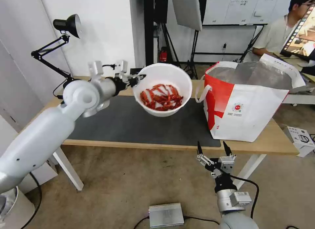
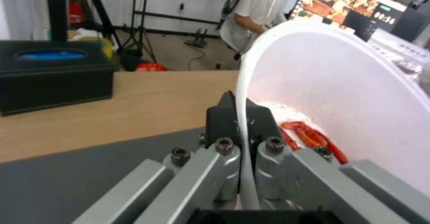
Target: Pick up the trash from the table and place it into the takeout bag.
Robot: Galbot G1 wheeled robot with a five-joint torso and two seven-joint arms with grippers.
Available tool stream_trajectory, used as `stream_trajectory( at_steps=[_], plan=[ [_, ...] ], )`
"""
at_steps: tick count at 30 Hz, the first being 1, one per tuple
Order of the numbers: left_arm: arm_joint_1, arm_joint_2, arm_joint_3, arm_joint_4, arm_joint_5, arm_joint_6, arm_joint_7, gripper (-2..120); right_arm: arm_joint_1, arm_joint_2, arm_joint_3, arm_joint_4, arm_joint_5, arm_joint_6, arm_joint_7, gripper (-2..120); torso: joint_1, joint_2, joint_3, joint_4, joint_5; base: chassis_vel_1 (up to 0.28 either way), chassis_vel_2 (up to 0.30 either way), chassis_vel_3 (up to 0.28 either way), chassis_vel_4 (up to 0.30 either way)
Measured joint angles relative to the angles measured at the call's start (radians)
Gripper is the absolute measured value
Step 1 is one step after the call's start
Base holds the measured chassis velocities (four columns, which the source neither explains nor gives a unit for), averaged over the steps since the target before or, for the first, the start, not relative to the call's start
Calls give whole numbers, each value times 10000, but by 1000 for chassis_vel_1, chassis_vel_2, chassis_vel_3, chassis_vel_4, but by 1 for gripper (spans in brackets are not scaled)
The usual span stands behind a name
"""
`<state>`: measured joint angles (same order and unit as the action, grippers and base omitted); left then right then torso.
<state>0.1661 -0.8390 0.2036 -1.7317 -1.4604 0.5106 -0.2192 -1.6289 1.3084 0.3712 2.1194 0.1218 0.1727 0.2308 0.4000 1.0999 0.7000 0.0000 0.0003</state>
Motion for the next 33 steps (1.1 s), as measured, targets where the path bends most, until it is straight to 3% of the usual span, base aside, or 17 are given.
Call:
stream_trajectory(
  at_steps=[15, 33],
  plan=[
    [-2343, -1666, 1336, 1224, -530, 7, -329, 0, 0, 0, 0, 0, 0, 0, 0, 100, 0, 0, 0, -1, 0, 0, 0, 0, 0],
    [-3574, -3219, 2290, 2167, -1013, 12, -705, 0, 0, 0, 0, 0, 0, 0, 0, 100, -1, 0, 0, -1, 0, 0, 0, 0, 0]
  ],
)
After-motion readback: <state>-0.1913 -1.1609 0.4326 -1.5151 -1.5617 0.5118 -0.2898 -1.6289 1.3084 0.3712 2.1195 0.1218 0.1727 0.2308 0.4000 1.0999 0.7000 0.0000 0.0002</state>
